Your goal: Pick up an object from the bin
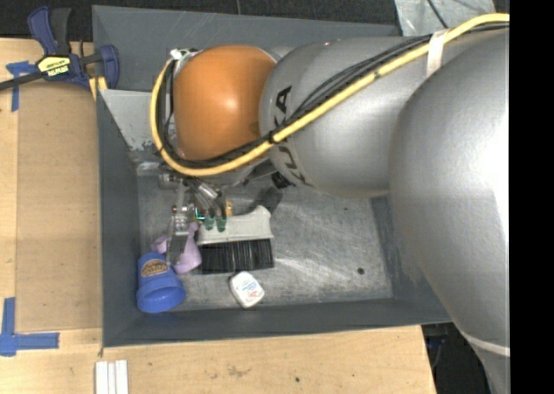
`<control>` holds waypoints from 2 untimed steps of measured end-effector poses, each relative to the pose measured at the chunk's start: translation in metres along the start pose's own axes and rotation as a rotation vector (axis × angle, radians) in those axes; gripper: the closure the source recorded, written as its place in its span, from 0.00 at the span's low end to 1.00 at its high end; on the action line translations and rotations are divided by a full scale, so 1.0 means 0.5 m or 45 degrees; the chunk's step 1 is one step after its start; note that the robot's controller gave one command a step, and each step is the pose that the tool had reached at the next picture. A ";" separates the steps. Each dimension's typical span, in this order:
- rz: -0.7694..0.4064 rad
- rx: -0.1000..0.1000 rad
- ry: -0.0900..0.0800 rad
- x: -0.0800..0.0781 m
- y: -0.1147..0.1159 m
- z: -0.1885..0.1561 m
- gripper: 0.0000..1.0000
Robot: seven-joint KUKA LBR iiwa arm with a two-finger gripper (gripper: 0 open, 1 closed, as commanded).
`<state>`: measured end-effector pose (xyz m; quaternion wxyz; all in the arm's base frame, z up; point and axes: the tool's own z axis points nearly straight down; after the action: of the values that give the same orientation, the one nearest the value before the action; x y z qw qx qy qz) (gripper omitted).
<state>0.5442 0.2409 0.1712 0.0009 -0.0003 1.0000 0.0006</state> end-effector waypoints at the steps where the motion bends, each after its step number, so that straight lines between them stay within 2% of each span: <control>1: 0.072 -0.003 -0.008 0.005 -0.020 0.093 0.00; 2: -0.087 -0.005 -0.017 0.023 -0.047 0.194 1.00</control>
Offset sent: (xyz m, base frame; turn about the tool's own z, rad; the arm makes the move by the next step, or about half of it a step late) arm -0.0158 -0.0239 -0.1012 -0.0706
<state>0.5328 0.2174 0.0740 0.0075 -0.0347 0.9994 0.0025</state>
